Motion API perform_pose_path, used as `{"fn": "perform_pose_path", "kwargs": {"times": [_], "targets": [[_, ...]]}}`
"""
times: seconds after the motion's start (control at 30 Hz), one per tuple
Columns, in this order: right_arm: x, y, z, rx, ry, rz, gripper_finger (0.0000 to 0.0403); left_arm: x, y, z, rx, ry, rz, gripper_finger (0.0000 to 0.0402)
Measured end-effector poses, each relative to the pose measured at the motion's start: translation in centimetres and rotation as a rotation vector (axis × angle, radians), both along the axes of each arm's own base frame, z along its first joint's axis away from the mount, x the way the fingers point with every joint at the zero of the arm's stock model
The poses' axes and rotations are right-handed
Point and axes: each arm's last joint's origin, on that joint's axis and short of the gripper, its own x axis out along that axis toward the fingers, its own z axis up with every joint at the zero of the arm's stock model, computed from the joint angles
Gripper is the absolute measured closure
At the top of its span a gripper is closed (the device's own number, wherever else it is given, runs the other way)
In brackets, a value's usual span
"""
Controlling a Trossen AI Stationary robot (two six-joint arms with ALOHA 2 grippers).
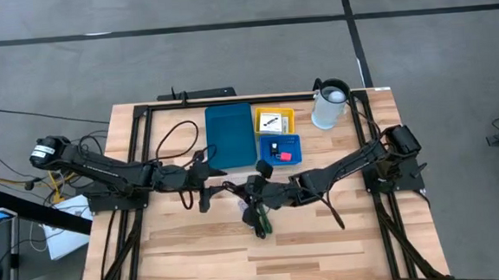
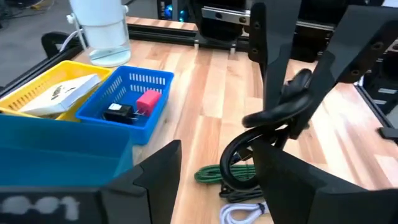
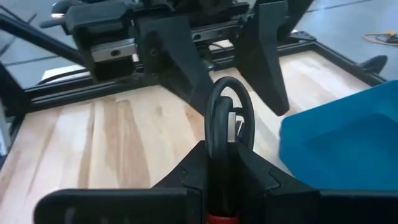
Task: Pick and place items into bin
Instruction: Put the right black charger cable into the big dark blue bin
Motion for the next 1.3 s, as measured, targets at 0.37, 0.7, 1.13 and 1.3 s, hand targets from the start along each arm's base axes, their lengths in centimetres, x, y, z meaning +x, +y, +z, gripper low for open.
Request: {"fn": "perform_pose_path", "kwargs": {"times": [0.37, 0.7, 1.13, 1.3], "targets": [[0.02, 0.01, 0.05, -0.02, -0.001, 0.005, 0.0365, -0.01, 0.0, -0.06, 0.003, 0.007, -0.009, 0.0212], [0.04, -0.06, 0.16, -0.024, -0.008, -0.006, 0.0361, 0.01, -0.38, -0.03, -0.068, 0.008, -0.121, 0.0212], [0.05, -0.07, 0.2, -0.023, -0.009, -0.006, 0.036, 0.03, -0.47, 0.03, -0.07, 0.004, -0.151, 0.0299], [0.02, -0.09, 0.31, -0.024, -0.012, -0.009, 0.0364, 0.13, -0.52, 0.34, -0.046, -0.029, -0.167, 0.0374]]}}
